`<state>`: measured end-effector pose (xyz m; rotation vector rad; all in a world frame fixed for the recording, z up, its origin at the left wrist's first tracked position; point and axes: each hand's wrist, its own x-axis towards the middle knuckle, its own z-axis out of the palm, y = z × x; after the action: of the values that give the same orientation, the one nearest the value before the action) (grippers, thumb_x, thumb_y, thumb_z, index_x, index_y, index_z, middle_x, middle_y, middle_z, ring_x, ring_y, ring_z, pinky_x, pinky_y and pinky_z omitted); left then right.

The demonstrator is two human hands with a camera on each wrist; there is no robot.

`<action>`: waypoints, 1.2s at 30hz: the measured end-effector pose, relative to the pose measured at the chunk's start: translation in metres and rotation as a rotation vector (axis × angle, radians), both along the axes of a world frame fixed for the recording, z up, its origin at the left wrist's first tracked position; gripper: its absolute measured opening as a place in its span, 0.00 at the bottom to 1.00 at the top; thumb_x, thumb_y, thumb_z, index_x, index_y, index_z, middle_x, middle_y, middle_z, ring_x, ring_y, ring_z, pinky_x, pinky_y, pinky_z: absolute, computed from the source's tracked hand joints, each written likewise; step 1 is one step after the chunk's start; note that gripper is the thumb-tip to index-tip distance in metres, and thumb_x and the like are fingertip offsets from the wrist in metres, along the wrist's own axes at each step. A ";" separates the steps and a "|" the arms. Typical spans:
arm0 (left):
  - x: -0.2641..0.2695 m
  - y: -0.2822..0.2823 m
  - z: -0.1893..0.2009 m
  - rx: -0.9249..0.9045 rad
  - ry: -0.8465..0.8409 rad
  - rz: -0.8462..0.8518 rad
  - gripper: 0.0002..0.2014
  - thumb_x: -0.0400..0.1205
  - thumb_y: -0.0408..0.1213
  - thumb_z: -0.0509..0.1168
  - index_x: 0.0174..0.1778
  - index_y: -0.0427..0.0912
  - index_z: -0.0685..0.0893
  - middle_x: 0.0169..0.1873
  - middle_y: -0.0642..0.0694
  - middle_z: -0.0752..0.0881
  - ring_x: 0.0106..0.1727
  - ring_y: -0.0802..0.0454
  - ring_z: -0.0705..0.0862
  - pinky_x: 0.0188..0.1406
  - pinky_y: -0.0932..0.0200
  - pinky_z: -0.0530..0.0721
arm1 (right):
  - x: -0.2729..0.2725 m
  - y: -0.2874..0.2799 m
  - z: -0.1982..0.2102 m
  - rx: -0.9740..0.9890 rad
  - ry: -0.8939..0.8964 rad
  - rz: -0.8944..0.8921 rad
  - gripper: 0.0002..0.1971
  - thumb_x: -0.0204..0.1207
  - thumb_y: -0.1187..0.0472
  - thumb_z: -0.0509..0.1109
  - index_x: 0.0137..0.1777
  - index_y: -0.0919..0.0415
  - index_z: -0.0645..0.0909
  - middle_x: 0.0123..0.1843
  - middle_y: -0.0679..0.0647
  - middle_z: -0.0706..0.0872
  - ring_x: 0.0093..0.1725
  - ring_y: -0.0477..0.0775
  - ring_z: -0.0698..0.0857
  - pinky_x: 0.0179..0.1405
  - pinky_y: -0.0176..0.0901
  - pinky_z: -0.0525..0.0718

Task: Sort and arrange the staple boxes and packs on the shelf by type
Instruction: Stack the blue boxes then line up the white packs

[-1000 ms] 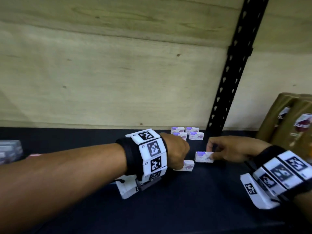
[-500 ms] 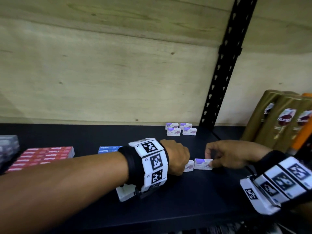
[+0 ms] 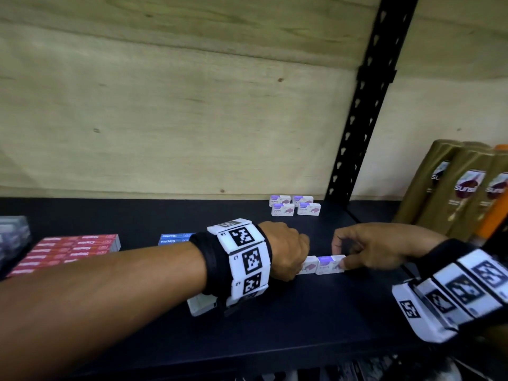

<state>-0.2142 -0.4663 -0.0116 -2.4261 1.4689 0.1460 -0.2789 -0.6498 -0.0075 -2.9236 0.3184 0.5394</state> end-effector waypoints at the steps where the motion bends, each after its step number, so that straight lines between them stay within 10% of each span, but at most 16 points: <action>1: 0.000 0.000 0.000 0.001 0.004 0.000 0.21 0.88 0.45 0.58 0.74 0.39 0.67 0.68 0.40 0.77 0.66 0.41 0.76 0.49 0.53 0.70 | -0.001 0.001 0.000 0.000 -0.002 0.000 0.06 0.78 0.48 0.73 0.51 0.44 0.79 0.36 0.45 0.87 0.33 0.42 0.80 0.41 0.37 0.78; 36: 0.004 0.004 0.004 -0.009 0.055 0.017 0.22 0.85 0.53 0.60 0.71 0.43 0.71 0.65 0.43 0.79 0.64 0.41 0.79 0.48 0.52 0.74 | -0.005 0.007 0.001 -0.001 -0.002 0.010 0.08 0.77 0.43 0.72 0.52 0.38 0.77 0.39 0.47 0.86 0.36 0.43 0.80 0.45 0.43 0.80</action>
<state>-0.2101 -0.4622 -0.0071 -2.4613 1.4756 0.2122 -0.2842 -0.6428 -0.0066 -2.9277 0.3032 0.5379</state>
